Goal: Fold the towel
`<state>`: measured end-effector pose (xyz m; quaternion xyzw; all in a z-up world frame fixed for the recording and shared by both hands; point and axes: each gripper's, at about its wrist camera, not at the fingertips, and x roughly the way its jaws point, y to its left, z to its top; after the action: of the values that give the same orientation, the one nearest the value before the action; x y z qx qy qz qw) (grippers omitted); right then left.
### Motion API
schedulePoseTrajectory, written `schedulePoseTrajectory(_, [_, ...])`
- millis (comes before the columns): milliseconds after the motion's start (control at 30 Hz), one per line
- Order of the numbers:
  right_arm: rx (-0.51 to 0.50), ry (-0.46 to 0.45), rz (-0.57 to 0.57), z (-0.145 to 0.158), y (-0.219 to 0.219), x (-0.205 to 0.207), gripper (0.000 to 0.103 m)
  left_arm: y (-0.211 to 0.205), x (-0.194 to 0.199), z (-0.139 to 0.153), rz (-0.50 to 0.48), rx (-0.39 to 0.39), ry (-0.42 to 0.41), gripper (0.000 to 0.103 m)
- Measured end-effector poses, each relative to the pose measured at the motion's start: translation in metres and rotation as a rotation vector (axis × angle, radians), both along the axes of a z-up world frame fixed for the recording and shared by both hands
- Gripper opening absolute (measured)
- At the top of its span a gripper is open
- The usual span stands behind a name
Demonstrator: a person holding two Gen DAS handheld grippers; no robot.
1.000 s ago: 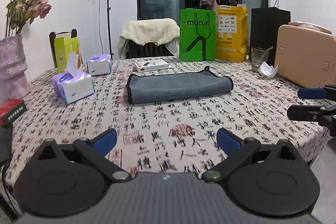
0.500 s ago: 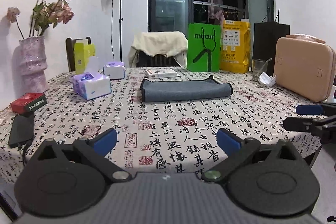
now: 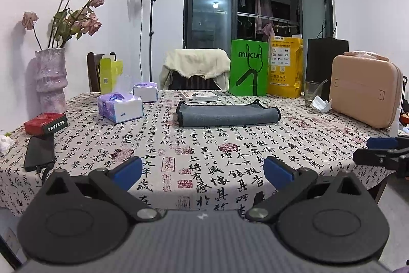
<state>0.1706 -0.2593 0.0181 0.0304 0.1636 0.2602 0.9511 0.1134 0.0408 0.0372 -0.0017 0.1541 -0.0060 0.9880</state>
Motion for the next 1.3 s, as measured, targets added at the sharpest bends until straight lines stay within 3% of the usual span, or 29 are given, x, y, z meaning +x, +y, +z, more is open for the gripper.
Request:
schedulePoseTrajectory(200, [-0.014,-0.010,0.004,-0.002,0.005,-0.018,0.097,0.001,-0.010,-0.003,-0.016,-0.010,-0.012,0.103])
schedulePoseTrajectory(667, [-0.026,-0.053,-0.036,-0.004,0.009,-0.055,0.099,0.002,-0.047,-0.009,-0.013,0.063,-0.009,0.103])
schedulePoseTrajectory(867, [-0.030,-0.042,-0.029,-0.004,0.011,-0.069,0.100,-0.009,-0.065,-0.008,-0.018,0.020,-0.014,0.103])
schedulePoseTrajectory(1300, [-0.045,-0.023,-0.039,-0.017,0.011,-0.097,0.101,-0.020,-0.092,-0.021,0.000,0.018,-0.019,0.103])
